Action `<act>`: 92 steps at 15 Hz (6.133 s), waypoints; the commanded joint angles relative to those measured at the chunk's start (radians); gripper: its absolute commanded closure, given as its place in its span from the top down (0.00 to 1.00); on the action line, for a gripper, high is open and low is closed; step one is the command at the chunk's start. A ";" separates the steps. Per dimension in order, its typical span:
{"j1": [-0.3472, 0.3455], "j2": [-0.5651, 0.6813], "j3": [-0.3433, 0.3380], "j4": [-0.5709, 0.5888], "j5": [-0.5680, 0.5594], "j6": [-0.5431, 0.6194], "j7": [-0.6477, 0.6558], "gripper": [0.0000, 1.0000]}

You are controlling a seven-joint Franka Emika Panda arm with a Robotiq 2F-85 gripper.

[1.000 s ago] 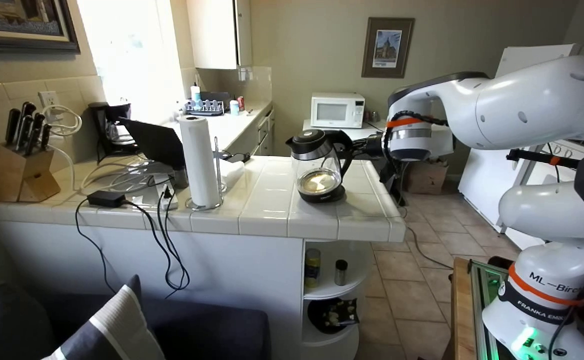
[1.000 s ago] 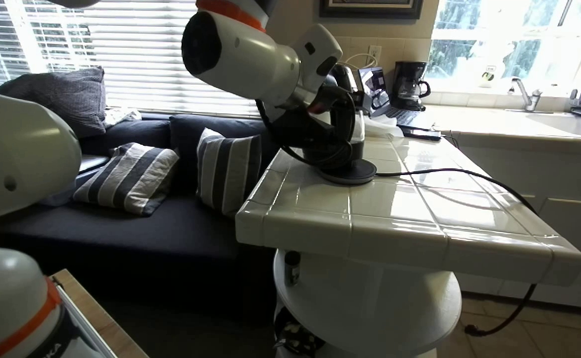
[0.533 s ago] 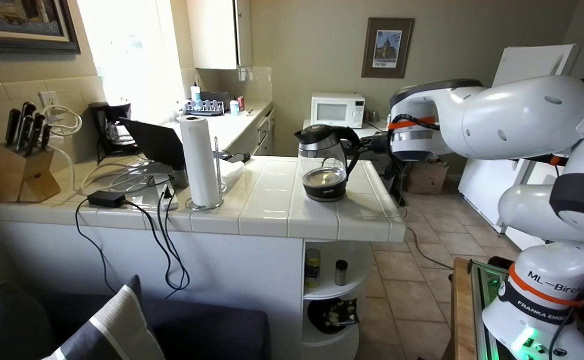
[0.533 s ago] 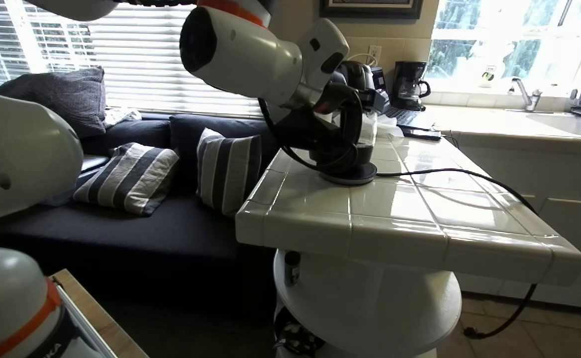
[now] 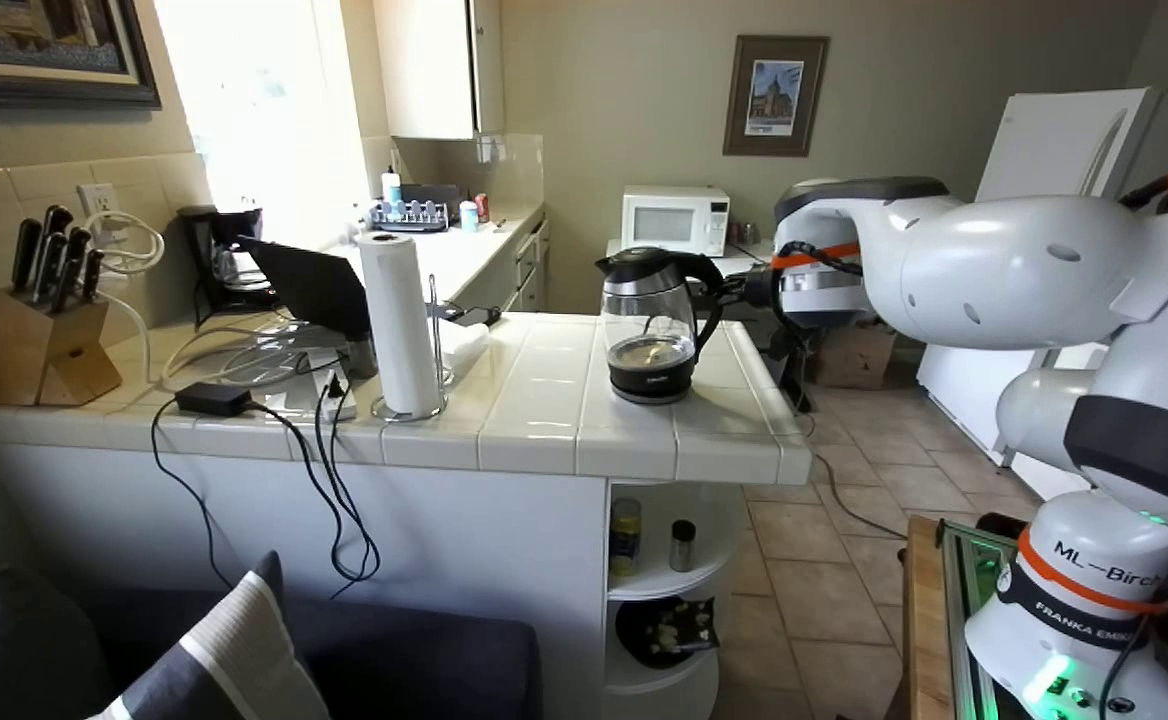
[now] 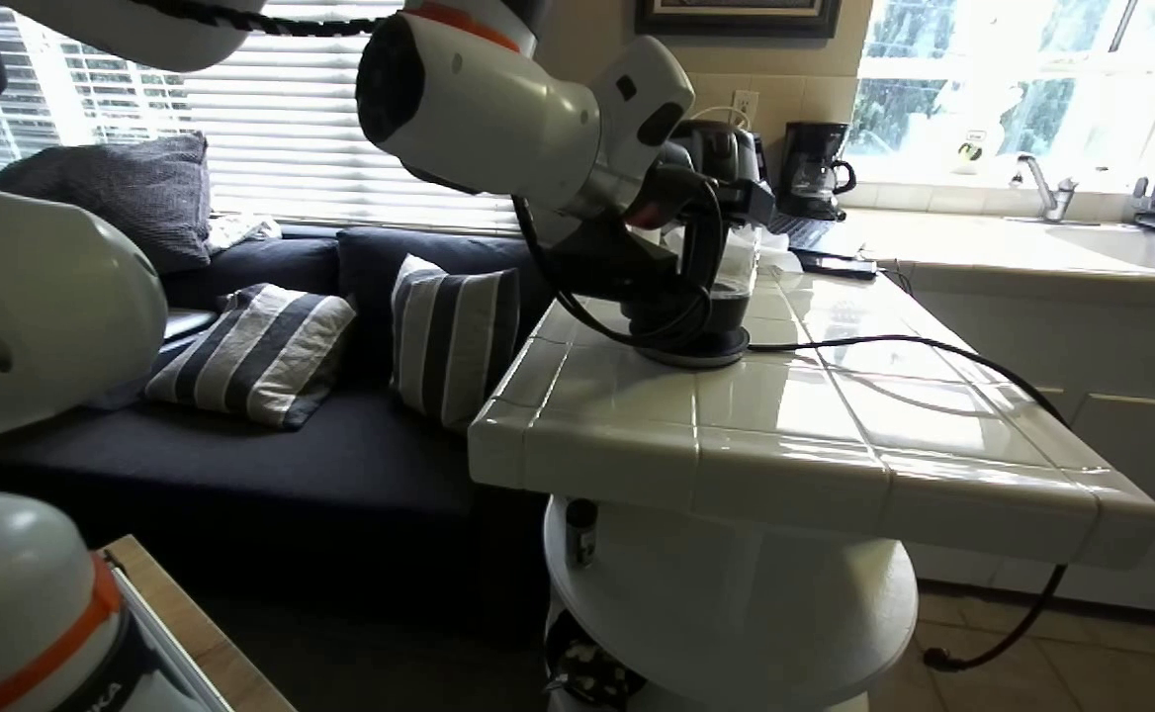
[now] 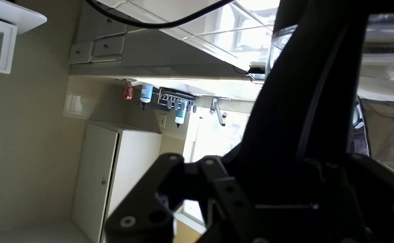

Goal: Put the kettle on the stand

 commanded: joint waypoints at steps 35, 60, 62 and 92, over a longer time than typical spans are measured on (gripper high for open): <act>0.015 -0.354 0.157 -0.100 0.000 0.029 0.024 0.00; 0.057 -0.163 -0.100 -0.141 -0.265 -0.455 0.080 1.00; 0.067 -0.121 -0.142 -0.133 -0.341 -0.469 0.108 1.00; 0.794 0.352 -1.082 0.078 -1.880 -0.352 1.007 1.00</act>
